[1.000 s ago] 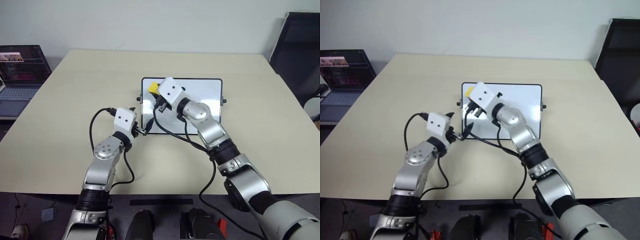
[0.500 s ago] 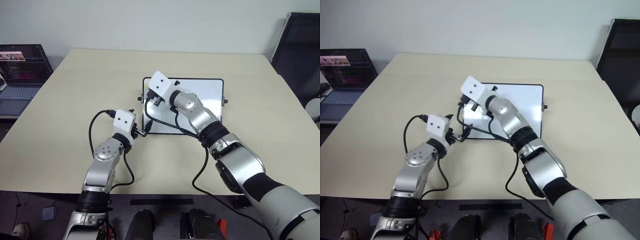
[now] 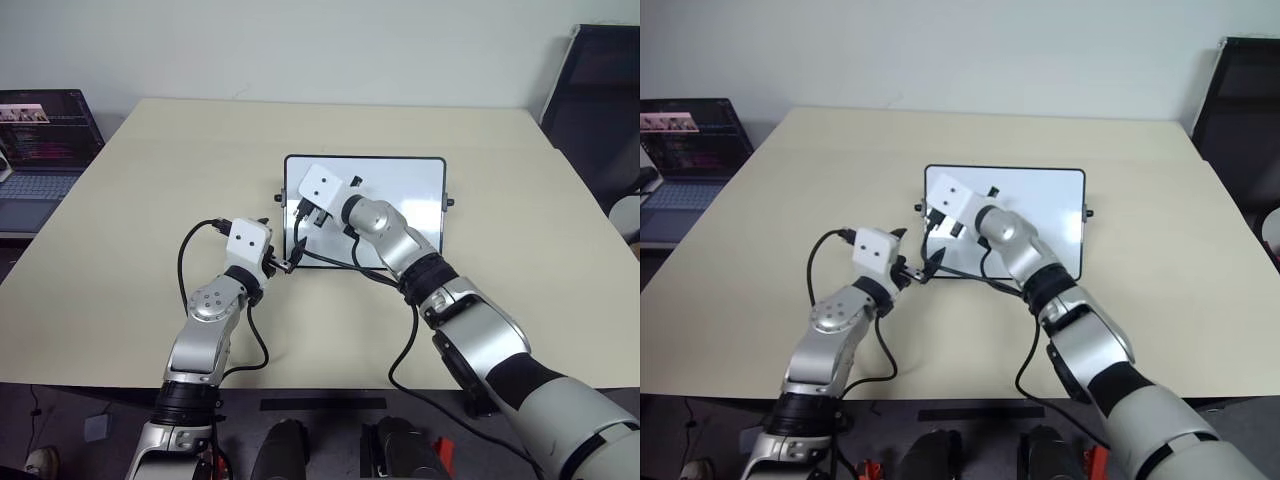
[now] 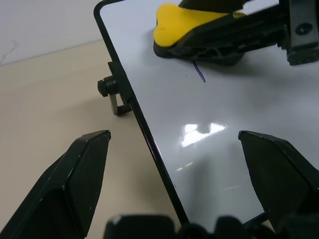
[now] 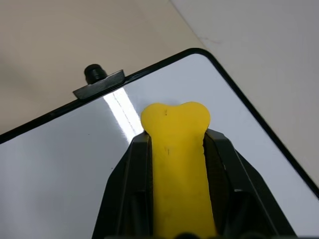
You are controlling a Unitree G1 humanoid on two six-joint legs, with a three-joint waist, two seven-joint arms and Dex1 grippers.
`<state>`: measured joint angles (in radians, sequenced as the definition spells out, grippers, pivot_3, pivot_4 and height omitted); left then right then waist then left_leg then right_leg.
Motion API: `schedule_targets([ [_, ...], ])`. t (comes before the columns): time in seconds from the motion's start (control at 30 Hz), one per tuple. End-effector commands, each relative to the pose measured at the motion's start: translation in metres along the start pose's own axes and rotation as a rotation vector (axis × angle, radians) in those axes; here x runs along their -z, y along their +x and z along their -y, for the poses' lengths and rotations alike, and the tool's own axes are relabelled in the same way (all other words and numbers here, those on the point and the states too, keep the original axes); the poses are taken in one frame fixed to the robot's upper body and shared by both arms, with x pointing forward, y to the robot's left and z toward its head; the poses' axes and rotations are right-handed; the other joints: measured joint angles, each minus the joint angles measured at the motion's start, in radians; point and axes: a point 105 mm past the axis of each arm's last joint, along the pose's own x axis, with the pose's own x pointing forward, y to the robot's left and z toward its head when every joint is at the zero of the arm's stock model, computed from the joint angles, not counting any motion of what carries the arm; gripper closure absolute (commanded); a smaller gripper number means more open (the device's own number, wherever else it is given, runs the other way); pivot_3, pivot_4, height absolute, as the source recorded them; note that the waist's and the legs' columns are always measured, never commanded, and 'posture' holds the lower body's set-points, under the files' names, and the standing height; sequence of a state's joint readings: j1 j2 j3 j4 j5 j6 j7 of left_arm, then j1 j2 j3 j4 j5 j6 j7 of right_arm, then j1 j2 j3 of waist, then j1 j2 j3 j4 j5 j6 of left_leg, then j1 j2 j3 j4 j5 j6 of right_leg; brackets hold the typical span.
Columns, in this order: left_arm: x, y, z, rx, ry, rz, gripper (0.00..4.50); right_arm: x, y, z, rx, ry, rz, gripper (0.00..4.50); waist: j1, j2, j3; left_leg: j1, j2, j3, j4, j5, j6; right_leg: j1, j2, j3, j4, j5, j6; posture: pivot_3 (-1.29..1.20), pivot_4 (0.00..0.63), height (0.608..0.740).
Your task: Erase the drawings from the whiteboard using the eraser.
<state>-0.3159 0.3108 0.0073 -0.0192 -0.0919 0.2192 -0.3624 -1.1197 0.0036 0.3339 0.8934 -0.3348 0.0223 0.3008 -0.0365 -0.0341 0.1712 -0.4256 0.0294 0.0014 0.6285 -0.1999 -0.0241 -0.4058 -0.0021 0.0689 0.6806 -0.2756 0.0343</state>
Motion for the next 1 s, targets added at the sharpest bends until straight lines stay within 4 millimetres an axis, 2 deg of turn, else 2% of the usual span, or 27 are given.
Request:
schedule_targets([
  [0.03, -0.018, -0.003, 0.0, -0.002, 0.02, 0.058, 0.0, 0.008, -0.007, -0.015, -0.045, 0.022, -0.014, 3.43, 0.0, 0.0, 0.0, 0.0, 0.0, 0.0, 0.0, 0.0, 0.0, 0.0, 0.0, 0.0, 0.0, 0.0, 0.0, 0.0, 0.15, 0.74],
  [0.13, -0.018, -0.004, -0.001, -0.003, 0.021, 0.056, 0.0, 0.017, -0.017, -0.026, -0.07, 0.038, -0.034, 3.43, 0.001, 0.0, 0.0, 0.0, 0.0, 0.0, 0.0, 0.0, 0.0, 0.0, 0.0, 0.0, 0.0, 0.0, 0.0, 0.0, 0.15, 0.74],
  [0.23, -0.018, -0.004, 0.0, -0.001, 0.021, 0.055, 0.0, 0.02, -0.024, -0.024, -0.066, 0.042, -0.042, 3.43, 0.002, 0.0, 0.0, 0.0, 0.0, -0.001, 0.001, 0.0, 0.0, 0.001, 0.0, -0.001, 0.001, 0.0, 0.0, 0.0, 0.15, 0.74],
  [0.4, -0.019, -0.001, 0.003, 0.013, 0.021, 0.059, 0.0, 0.006, -0.023, 0.005, 0.035, 0.059, -0.003, 3.43, 0.003, 0.0, 0.0, 0.0, 0.0, -0.001, 0.001, 0.0, 0.0, 0.001, 0.0, -0.001, 0.001, 0.0, 0.0, 0.0, 0.15, 0.74],
  [0.5, -0.02, 0.001, 0.004, 0.021, 0.022, 0.061, 0.0, -0.008, -0.019, 0.03, 0.129, 0.072, 0.046, 3.43, 0.002, 0.0, 0.0, 0.0, 0.0, -0.001, 0.001, 0.0, 0.0, 0.001, 0.0, -0.001, 0.001, 0.0, 0.0, 0.0, 0.15, 0.74],
  [0.67, -0.021, 0.002, 0.004, 0.026, 0.023, 0.063, 0.0, -0.02, -0.012, 0.049, 0.196, 0.072, 0.072, 3.43, 0.001, 0.0, 0.0, 0.0, 0.0, 0.0, 0.0, 0.0, 0.0, 0.0, 0.0, 0.0, -0.001, 0.0, 0.0, 0.0, 0.15, 0.74],
  [0.8, -0.021, 0.001, 0.004, 0.023, 0.025, 0.064, 0.0, -0.016, -0.006, 0.041, 0.153, 0.051, 0.049, 3.43, 0.0, 0.0, 0.0, 0.0, 0.0, 0.001, -0.001, 0.0, 0.0, 0.0, 0.0, 0.0, -0.001, 0.0, 0.0, 0.0, 0.15, 0.74],
  [1.0, -0.019, -0.003, 0.001, 0.006, 0.025, 0.057, 0.0, 0.001, -0.004, 0.004, 0.005, 0.024, -0.011, 3.43, -0.004, 0.0, 0.0, 0.0, 0.0, 0.0, 0.0, 0.0, 0.0, 0.0, 0.0, 0.0, 0.0, 0.0, 0.0, 0.0, 0.15, 0.74],
])
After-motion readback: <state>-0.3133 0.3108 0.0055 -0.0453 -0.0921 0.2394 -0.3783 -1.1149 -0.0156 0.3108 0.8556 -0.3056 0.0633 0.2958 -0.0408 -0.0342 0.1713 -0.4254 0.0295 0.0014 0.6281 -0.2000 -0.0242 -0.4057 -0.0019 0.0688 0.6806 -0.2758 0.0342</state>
